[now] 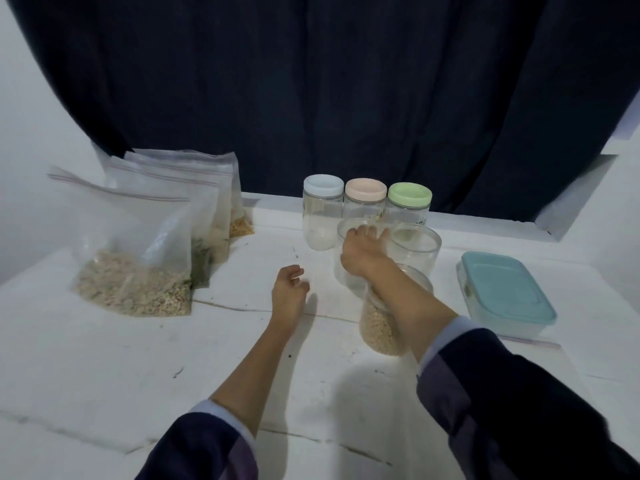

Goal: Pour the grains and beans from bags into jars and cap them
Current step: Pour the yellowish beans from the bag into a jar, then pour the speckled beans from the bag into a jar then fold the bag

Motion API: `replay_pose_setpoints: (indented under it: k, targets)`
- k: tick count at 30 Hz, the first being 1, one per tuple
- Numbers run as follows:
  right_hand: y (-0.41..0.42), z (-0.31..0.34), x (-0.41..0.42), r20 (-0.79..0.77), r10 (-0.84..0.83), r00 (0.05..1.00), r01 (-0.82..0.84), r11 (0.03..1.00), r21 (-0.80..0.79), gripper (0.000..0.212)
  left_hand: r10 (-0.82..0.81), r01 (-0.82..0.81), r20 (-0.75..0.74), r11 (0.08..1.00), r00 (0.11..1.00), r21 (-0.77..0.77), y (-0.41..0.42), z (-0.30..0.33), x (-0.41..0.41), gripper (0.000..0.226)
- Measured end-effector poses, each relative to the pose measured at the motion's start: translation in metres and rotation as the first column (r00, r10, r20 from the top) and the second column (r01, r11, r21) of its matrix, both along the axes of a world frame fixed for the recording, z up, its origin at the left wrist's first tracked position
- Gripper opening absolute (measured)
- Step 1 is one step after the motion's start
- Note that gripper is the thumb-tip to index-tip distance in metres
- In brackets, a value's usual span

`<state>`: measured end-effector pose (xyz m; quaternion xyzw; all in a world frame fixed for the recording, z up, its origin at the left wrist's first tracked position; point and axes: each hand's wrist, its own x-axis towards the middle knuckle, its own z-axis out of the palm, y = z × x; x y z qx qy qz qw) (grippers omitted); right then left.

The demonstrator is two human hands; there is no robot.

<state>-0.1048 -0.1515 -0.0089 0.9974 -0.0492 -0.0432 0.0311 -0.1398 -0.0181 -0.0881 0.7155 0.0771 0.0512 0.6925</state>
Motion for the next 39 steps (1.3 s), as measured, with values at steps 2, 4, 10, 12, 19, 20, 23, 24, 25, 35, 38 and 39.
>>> replay_pose_setpoints:
  k: [2, 4, 10, 12, 19, 20, 23, 24, 25, 35, 38, 39]
  targets:
    - [0.014, -0.006, -0.001, 0.022, -0.019, 1.0, 0.019, 0.999, -0.034, 0.059, -0.02, 0.02, 0.008, 0.998, 1.0, 0.054, 0.013, -0.004, 0.0, 0.044]
    - [0.027, -0.009, -0.005, 0.119, 0.003, 0.993, -0.001, 1.0, -0.015, 0.058, -0.059, 0.058, 0.014, 0.995, 0.998, 0.081, 0.023, -0.005, -0.003, 0.051]
    - [0.08, -0.003, -0.04, 0.286, 0.275, 0.918, -0.29, 0.957, 0.011, 0.06, -0.28, 0.28, -0.017, 0.95, 0.96, 0.14, 0.04, -0.012, -0.01, 0.086]
    - [0.1, -0.004, -0.05, 0.315, 0.315, 0.895, -0.335, 0.942, 0.009, 0.058, -0.27, 0.264, 0.03, 0.957, 0.963, 0.123, 0.045, -0.017, -0.007, 0.083]
    - [0.151, -0.015, -0.048, 0.232, -0.013, 0.973, -0.052, 0.961, 0.273, 0.078, -0.301, 0.28, 0.152, 0.949, 0.941, 0.146, 0.09, -0.022, -0.005, 0.08]
    - [0.159, -0.018, -0.048, 0.24, -0.026, 0.97, -0.043, 0.96, 0.278, 0.075, -0.301, 0.273, 0.143, 0.944, 0.943, 0.185, 0.096, -0.025, -0.003, 0.077]
    - [0.172, -0.023, -0.051, 0.325, -0.004, 0.946, -0.092, 0.955, 0.282, 0.062, -0.365, 0.319, 0.128, 0.906, 0.922, 0.279, 0.114, -0.024, 0.0, 0.072]
    - [0.172, -0.022, -0.051, 0.337, 0.024, 0.941, -0.133, 0.944, 0.303, 0.061, -0.388, 0.336, 0.12, 0.888, 0.914, 0.314, 0.12, -0.022, 0.0, 0.078]
    - [0.17, -0.02, -0.051, 0.328, 0.069, 0.942, -0.186, 0.922, 0.34, 0.061, -0.417, 0.364, 0.119, 0.876, 0.901, 0.315, 0.127, -0.022, 0.0, 0.088]
    - [0.169, 0.008, -0.059, 0.382, 0.081, 0.921, -0.39, 0.239, 0.889, 0.011, -0.569, 0.542, 0.094, 0.813, 0.817, 0.211, 0.148, -0.023, 0.009, 0.103]
    - [0.161, 0.007, -0.047, 0.37, 0.157, 0.916, -0.349, 0.767, 0.539, 0.05, -0.57, 0.542, 0.092, 0.811, 0.816, 0.221, 0.15, -0.026, 0.013, 0.096]
    - [0.157, 0.005, -0.044, 0.227, 0.22, 0.949, -0.293, 0.883, 0.367, 0.073, -0.573, 0.542, 0.095, 0.808, 0.814, 0.232, 0.15, -0.026, 0.013, 0.097]
